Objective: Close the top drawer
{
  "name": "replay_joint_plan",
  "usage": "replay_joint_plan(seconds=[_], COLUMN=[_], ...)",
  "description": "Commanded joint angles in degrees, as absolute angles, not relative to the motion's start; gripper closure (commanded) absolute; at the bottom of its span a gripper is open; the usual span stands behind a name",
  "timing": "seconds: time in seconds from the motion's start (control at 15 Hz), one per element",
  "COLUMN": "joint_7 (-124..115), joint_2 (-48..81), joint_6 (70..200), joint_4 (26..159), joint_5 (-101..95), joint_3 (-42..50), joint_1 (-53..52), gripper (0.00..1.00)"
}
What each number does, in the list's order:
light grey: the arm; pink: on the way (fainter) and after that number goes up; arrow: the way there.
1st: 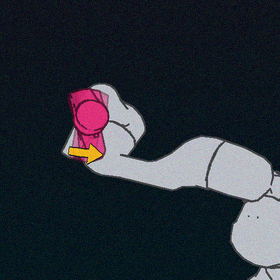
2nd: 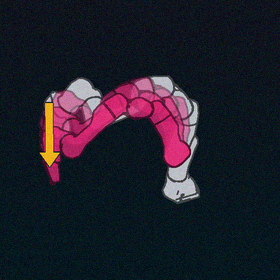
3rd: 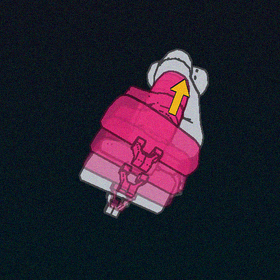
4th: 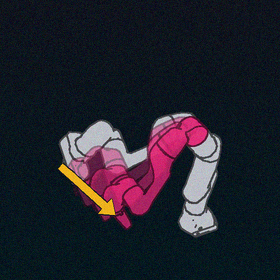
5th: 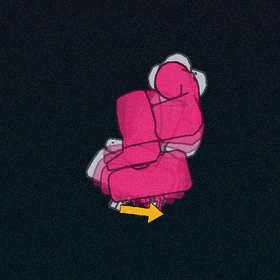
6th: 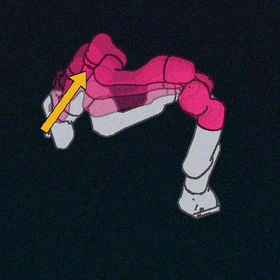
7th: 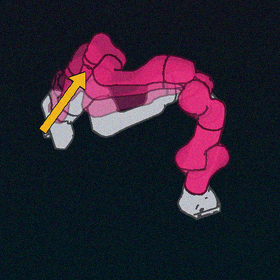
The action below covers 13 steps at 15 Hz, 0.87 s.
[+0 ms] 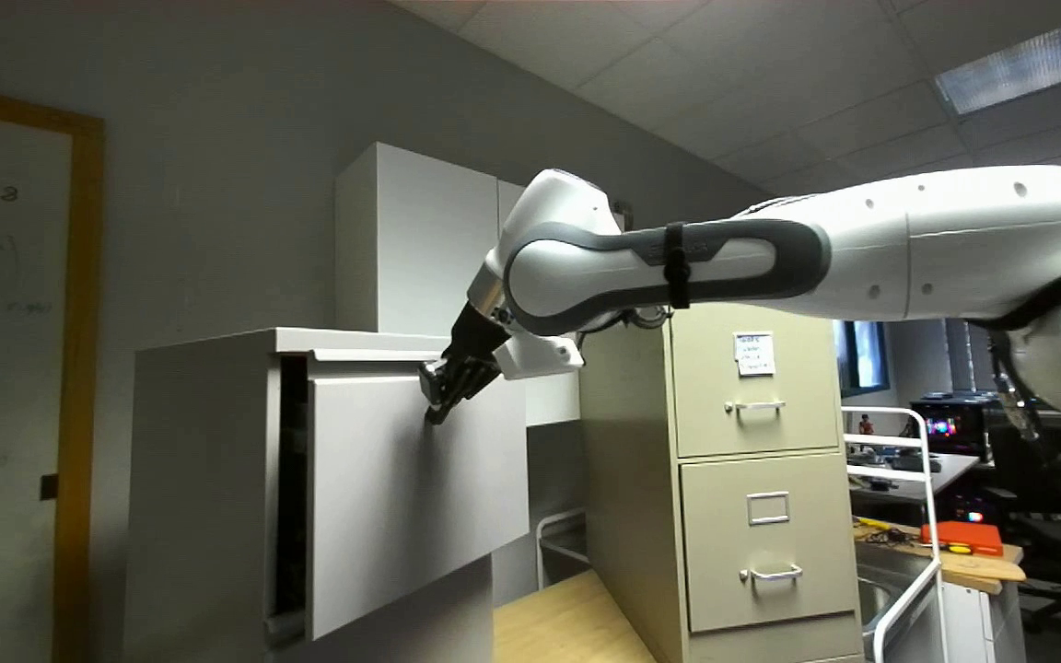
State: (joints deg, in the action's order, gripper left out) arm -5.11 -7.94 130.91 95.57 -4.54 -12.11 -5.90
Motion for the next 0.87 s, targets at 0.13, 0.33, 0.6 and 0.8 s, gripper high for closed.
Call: replay_joint_plan(seconds=[0.13, 0.33, 0.6, 0.8], joint_7=[-8.23, -8.88, -10.00, -10.76], joint_2=[7.38, 12.62, 17.56, 20.05], joint_6=[128.49, 126.27, 120.19, 115.22], joint_4=[76.27, 68.91, 60.34, 55.01], joint_5=[-5.71, -5.25, -5.74, -6.14], joint_3=[-12.32, -11.81, -10.97, -10.38], joint_1=[-8.82, -10.39, -12.24, -13.64], gripper=[0.94, 0.94, 0.94, 0.94])
